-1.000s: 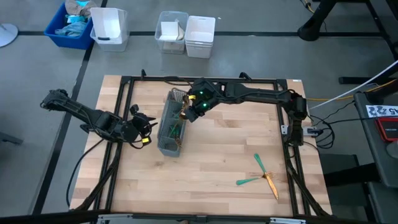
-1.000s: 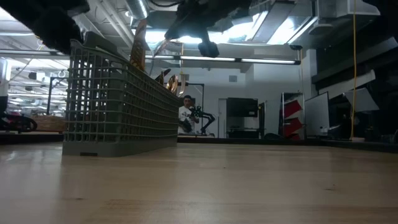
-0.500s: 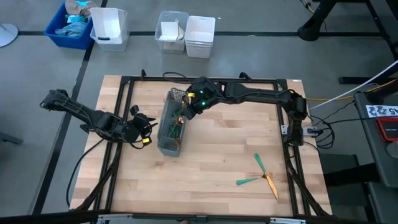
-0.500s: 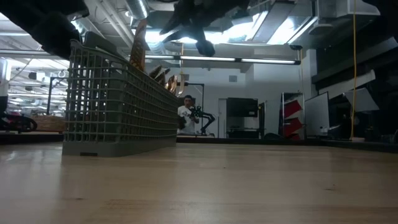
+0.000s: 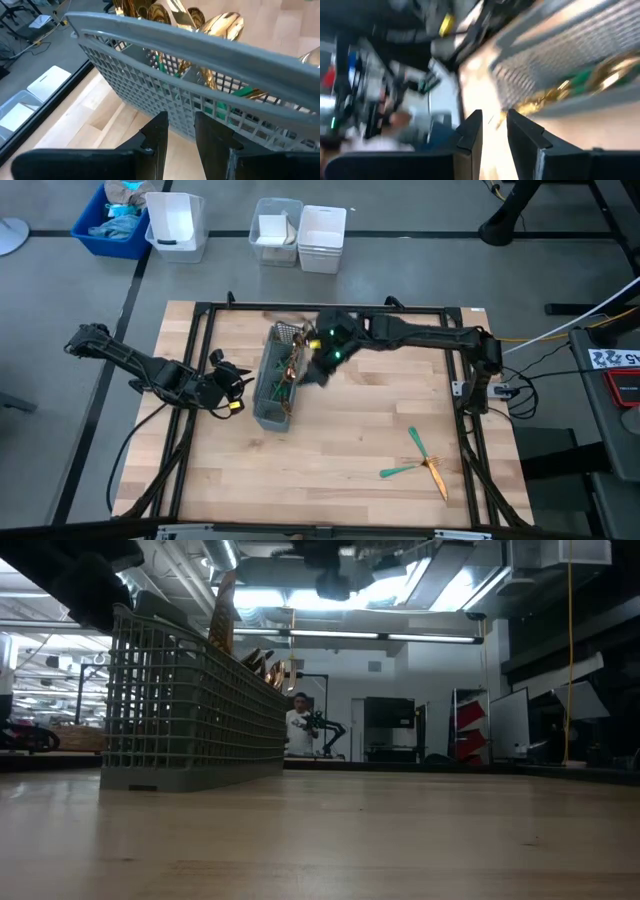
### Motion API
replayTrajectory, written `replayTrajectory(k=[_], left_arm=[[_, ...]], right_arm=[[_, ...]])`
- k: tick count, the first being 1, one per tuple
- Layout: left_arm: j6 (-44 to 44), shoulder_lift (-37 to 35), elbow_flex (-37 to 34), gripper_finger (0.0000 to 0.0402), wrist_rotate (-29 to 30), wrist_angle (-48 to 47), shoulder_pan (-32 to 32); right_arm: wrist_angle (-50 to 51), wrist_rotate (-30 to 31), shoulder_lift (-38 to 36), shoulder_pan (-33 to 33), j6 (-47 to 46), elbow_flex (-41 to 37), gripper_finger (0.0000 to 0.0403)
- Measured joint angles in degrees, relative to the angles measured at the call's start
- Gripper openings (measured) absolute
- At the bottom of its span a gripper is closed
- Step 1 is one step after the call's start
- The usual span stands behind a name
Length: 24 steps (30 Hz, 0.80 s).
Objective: Sort silverware
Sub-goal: Put the green table knife into the gray silverware rack
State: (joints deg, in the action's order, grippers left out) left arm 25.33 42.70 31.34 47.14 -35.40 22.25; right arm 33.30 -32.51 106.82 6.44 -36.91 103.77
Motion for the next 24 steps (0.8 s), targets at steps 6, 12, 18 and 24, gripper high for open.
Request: replayTrajectory(k=[6,12,18,24], left_arm=[[-3.48,-0.02,0.01,0.0088,-0.05,5.79,1.58],[-6.31,-0.07,0.04,0.0088,-0.46,13.25,4.12],[-7.30,-0.04,0.05,0.0088,-0.86,18.81,7.25],[-10.85,-0.02,0.03,0.0088,-0.91,21.59,9.47]], right_arm=[[16.32,4.59,-1.68,-9.47,5.72,0.02,0.0090],[36.87,23.32,-1.68,-22.07,-0.56,-0.60,0.0090],[41.97,30.79,-1.64,-34.16,-20.69,-3.71,0.0090],[40.05,34.79,-1.61,-43.98,-36.74,-8.48,0.0090]])
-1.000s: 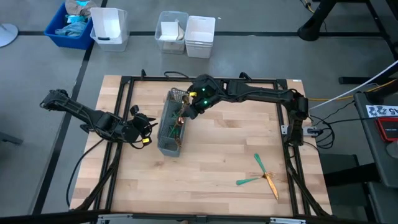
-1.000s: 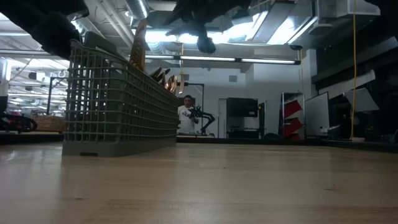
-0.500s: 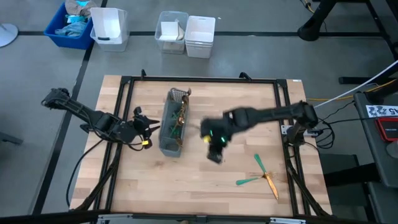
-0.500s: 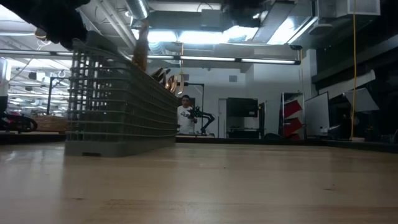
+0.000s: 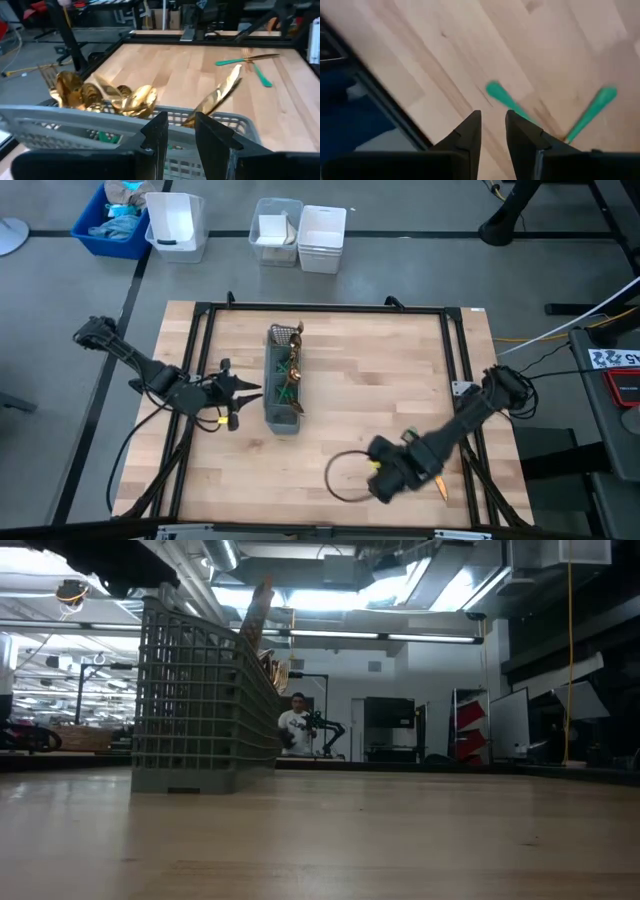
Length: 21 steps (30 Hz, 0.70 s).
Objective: Sort silverware
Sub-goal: Put the green table knife into the gray silverware rack
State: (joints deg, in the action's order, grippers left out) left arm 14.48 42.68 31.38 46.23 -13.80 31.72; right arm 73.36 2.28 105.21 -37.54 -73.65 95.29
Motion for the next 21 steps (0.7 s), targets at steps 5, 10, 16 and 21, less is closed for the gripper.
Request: replayTrajectory(k=[5,10,16,21], left_arm=[[0.41,0.02,0.00,0.0088,0.00,-0.06,1.71],[1.07,0.02,0.00,0.0088,-0.01,-0.07,3.13],[2.75,0.02,0.00,0.0088,-0.01,-0.11,4.14],[2.78,0.02,0.00,0.0088,-0.01,-0.11,4.42]], right_arm=[[-0.93,3.29,-0.01,-6.51,-15.26,-5.00,0.0090],[-3.04,3.45,0.00,-10.37,-25.38,-10.84,0.0090],[-5.11,-0.42,0.02,-12.49,-29.88,-17.90,0.0090],[-6.00,-4.08,0.02,-12.48,-29.81,-22.11,0.0090]])
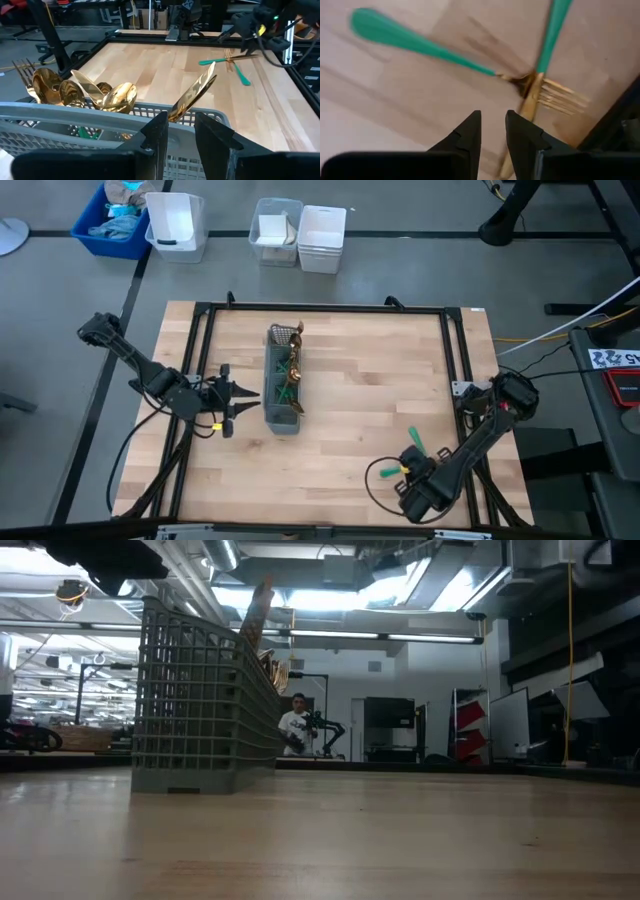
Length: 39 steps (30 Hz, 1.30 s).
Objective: Sort silverware
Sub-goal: Put the green table knife into the gray silverware rack
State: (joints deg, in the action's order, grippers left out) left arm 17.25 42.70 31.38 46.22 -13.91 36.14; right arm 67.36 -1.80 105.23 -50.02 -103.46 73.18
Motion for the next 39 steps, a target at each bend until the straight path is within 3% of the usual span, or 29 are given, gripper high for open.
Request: replayTrajectory(k=[19,33,39], left_arm=[[-0.06,0.00,0.00,0.0088,0.00,-0.04,0.00],[-0.09,0.00,0.00,0.0088,0.00,-0.13,0.00],[-0.11,0.00,0.00,0.0088,0.00,-0.16,0.00]], right_arm=[[-4.29,-9.84,0.00,0.04,0.20,-8.34,0.0090],[-6.17,-7.85,0.00,0.02,0.42,-9.15,0.0091],[-6.04,-8.31,0.00,0.02,0.42,-9.15,0.0129]])
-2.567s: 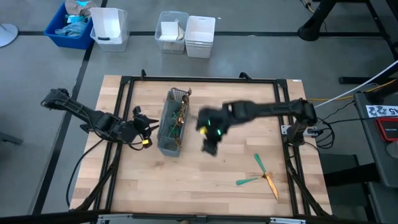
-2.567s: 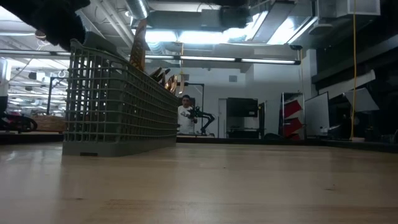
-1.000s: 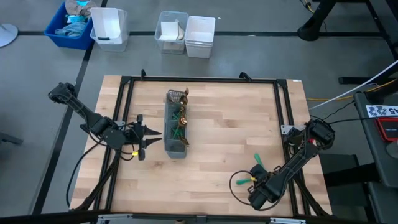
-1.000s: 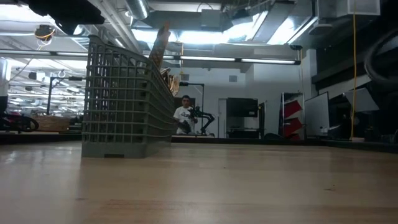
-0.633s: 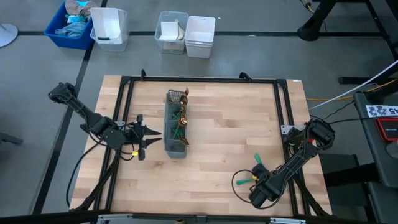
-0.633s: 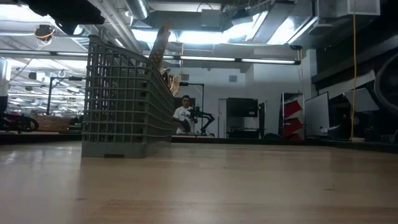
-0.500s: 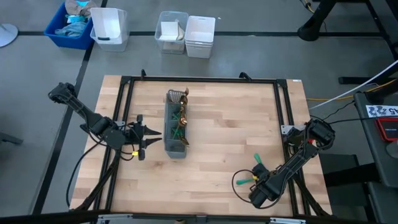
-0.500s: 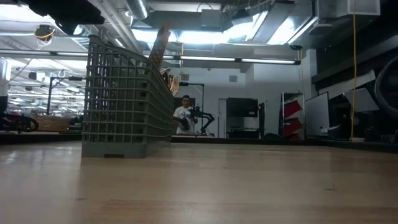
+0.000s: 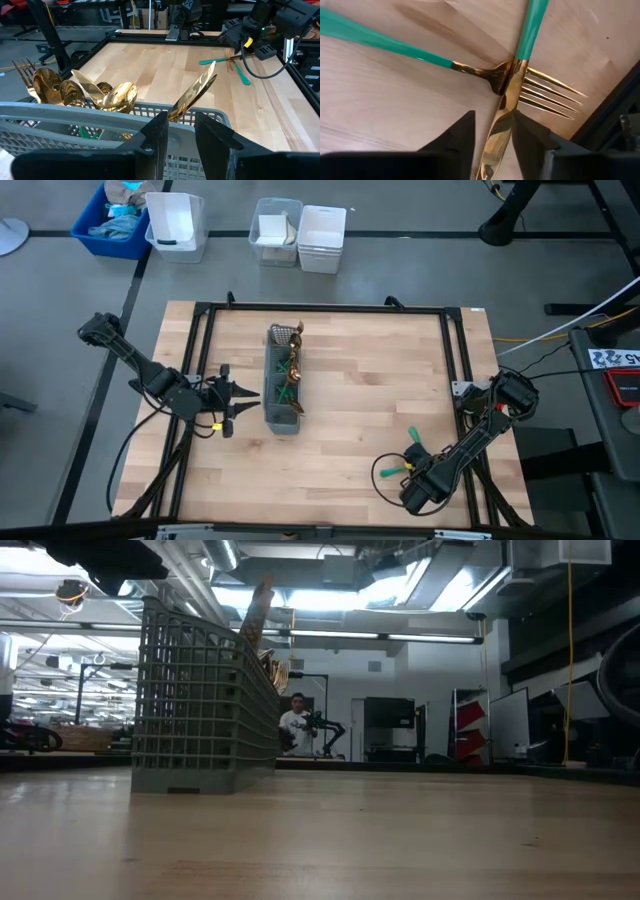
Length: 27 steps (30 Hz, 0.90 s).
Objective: Sort silverware
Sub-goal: Put the green table knife into the gray silverware rack
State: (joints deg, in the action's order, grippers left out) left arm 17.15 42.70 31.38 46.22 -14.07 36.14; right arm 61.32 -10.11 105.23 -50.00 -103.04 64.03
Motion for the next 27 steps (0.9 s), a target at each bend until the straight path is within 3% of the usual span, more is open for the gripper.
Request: replayTrajectory(k=[8,27], left_arm=[[-0.80,0.00,0.00,0.0088,0.01,-0.04,0.00],[-0.63,0.00,-0.01,0.0088,0.02,-0.34,-0.07]], right_arm=[[0.18,0.00,0.00,-0.06,-0.05,0.00,0.0196],[-3.16,2.90,-0.26,-3.32,-2.34,-3.61,0.0172]])
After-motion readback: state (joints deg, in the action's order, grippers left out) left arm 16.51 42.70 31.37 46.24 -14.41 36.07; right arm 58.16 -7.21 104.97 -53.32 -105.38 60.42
